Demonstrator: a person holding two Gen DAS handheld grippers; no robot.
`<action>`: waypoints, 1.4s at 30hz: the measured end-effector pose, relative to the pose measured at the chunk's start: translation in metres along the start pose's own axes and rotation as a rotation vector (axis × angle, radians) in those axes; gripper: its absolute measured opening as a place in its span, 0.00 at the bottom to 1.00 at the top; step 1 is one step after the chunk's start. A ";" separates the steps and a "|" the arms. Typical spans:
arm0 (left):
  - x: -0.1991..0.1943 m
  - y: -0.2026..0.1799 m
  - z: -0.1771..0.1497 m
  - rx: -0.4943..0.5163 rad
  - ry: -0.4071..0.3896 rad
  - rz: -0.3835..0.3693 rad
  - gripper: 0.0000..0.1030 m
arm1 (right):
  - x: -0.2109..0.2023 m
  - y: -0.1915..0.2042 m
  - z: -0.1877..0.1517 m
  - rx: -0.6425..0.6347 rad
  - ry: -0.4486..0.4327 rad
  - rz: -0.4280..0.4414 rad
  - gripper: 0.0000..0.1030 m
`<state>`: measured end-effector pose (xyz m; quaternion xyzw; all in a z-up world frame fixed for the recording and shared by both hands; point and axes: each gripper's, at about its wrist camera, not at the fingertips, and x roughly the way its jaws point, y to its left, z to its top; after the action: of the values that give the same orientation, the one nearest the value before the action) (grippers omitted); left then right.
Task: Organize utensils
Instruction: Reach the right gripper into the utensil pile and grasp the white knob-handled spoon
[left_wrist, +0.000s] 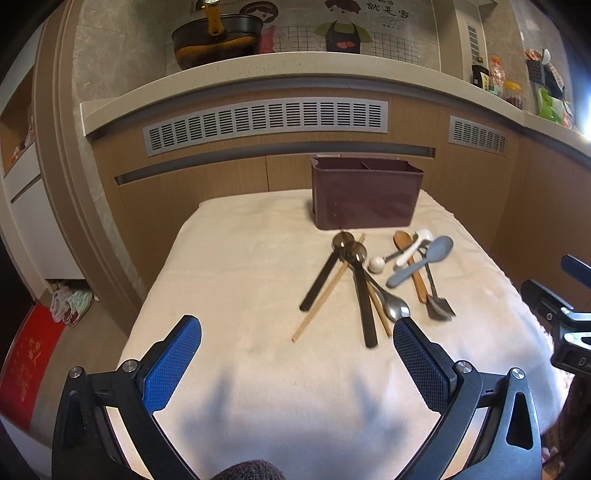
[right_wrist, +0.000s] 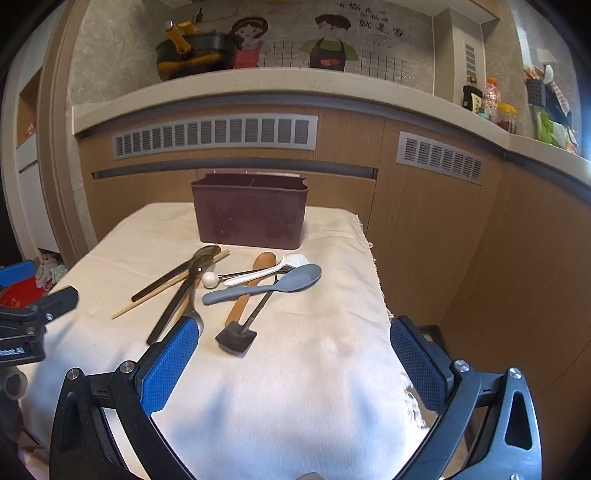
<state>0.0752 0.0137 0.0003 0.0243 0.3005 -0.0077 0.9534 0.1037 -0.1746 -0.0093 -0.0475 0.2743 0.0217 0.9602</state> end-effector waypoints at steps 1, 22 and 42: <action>0.005 0.002 0.004 -0.003 -0.002 0.008 1.00 | 0.011 0.002 0.005 -0.004 0.028 -0.006 1.00; 0.109 0.092 0.053 -0.212 0.070 0.001 1.00 | 0.144 0.047 0.064 -0.026 0.232 0.077 0.94; 0.129 0.053 0.037 -0.127 0.197 -0.040 1.00 | 0.145 0.074 0.054 -0.380 0.227 0.349 0.29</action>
<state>0.2034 0.0648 -0.0409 -0.0414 0.3929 -0.0055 0.9186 0.2498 -0.0936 -0.0465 -0.1809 0.3750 0.2321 0.8791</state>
